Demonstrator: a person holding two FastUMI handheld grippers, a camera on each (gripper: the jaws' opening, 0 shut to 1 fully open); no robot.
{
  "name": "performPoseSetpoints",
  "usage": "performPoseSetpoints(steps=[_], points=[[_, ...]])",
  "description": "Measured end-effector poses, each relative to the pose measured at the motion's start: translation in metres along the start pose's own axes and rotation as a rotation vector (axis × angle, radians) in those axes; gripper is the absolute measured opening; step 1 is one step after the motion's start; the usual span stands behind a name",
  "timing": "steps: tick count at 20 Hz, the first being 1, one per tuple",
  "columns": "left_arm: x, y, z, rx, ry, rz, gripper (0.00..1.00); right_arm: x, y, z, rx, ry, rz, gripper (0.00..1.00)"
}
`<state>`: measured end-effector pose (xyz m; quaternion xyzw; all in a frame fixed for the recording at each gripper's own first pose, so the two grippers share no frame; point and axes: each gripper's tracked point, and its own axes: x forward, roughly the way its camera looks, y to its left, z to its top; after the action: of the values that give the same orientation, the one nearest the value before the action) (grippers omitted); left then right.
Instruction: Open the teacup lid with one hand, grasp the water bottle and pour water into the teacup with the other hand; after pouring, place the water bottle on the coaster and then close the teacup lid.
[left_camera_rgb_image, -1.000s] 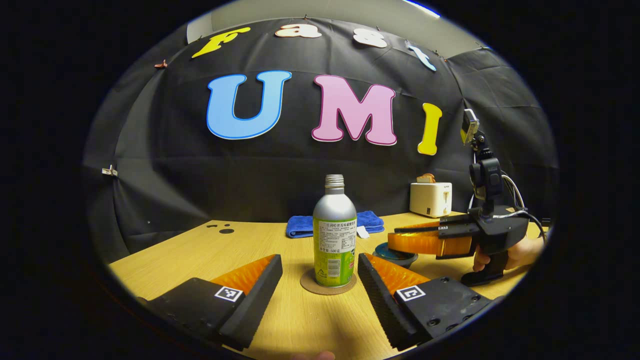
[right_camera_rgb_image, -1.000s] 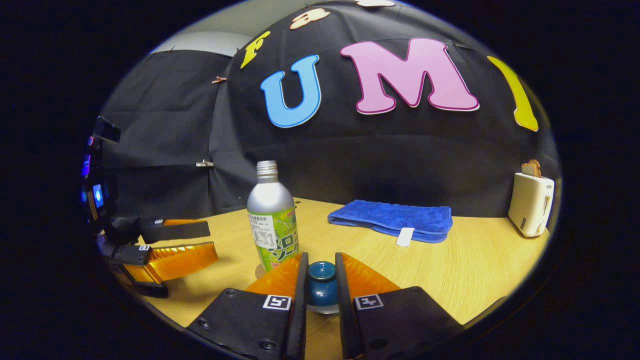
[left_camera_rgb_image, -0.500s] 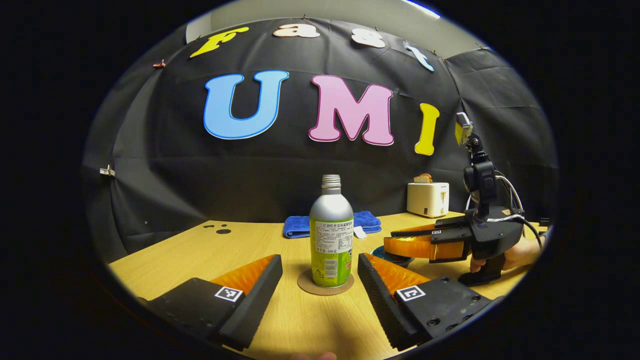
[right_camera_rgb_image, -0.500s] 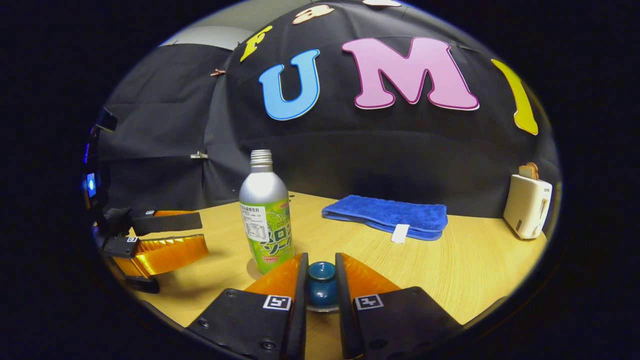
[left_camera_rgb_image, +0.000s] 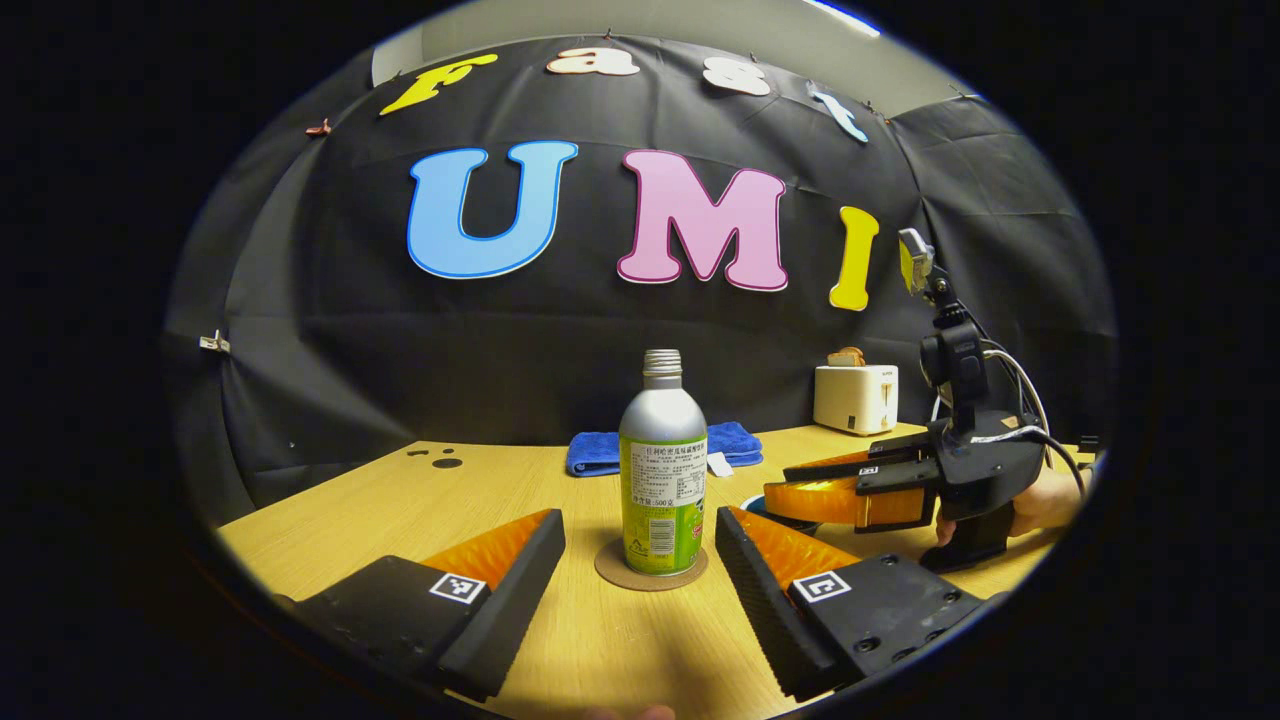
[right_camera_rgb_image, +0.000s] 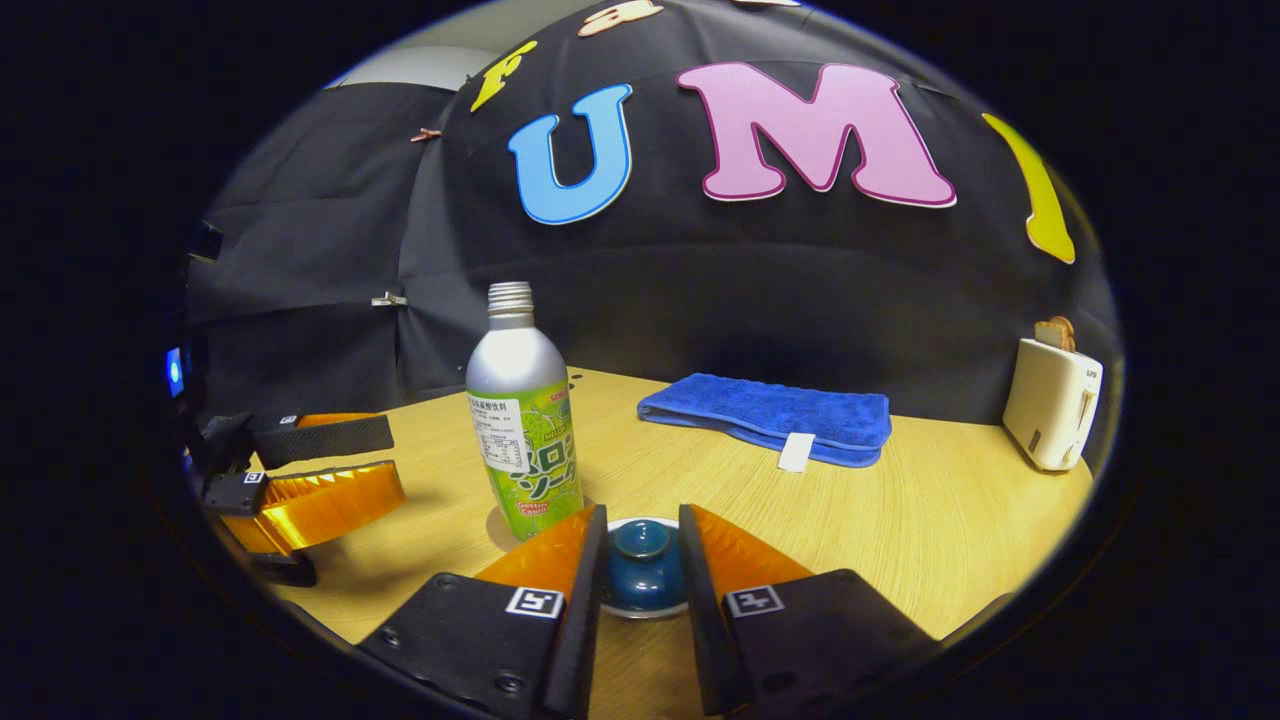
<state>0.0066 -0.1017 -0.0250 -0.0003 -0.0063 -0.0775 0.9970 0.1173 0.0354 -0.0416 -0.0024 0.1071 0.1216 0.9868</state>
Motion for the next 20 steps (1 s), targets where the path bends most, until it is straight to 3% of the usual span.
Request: performPoseSetpoints(steps=[5,9,14,20], points=[[0.001,0.002,-0.001,0.0,0.001,0.009,0.95,-0.024,-0.001,0.012,0.01,-0.005,-0.003,0.8],[0.001,0.004,0.0,0.0,0.0,0.013,0.95,-0.069,-0.004,0.039,-0.062,-0.109,-0.073,0.95],[-0.003,-0.003,0.0,0.001,-0.001,-0.001,0.96,-0.118,-0.004,0.037,-0.049,-0.193,-0.176,0.98],[-0.005,-0.003,-0.001,0.0,0.0,-0.003,0.95,-0.123,-0.019,0.011,0.092,-0.201,-0.23,0.98]])
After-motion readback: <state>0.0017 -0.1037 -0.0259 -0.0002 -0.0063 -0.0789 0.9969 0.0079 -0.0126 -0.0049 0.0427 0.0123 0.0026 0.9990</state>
